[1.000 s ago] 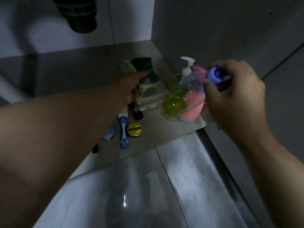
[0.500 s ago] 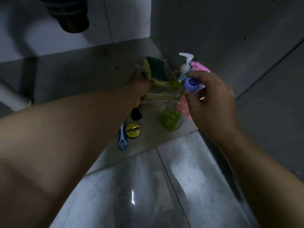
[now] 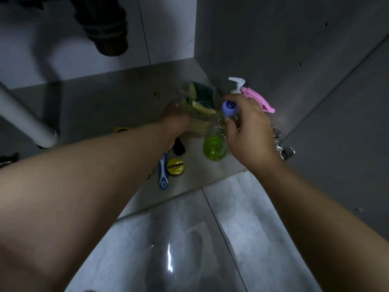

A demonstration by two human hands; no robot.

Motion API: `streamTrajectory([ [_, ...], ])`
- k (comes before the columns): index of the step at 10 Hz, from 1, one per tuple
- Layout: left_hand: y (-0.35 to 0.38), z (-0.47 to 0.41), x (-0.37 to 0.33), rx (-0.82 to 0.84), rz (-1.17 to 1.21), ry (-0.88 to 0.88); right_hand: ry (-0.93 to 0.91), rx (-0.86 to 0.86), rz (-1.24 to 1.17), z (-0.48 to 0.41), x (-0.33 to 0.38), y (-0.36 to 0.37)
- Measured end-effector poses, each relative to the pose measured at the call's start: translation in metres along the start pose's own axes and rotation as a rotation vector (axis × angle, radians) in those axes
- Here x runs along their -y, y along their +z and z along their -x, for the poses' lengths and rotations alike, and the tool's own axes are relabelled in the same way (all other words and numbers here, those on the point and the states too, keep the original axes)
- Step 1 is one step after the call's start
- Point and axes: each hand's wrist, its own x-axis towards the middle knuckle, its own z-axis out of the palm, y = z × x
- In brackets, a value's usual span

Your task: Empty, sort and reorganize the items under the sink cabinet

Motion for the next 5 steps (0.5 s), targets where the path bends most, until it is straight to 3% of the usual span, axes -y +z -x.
streamTrajectory([
  [2,-0.037,0.054,-0.020,0.095,-0.209,0.113,0.013,0.063,0.038,-0.009,0.007,-0.011],
  [5,-0.104,0.137,-0.028,0.072,-0.334,0.076,0.172,0.282,0.222,0.011,0.039,-0.037],
])
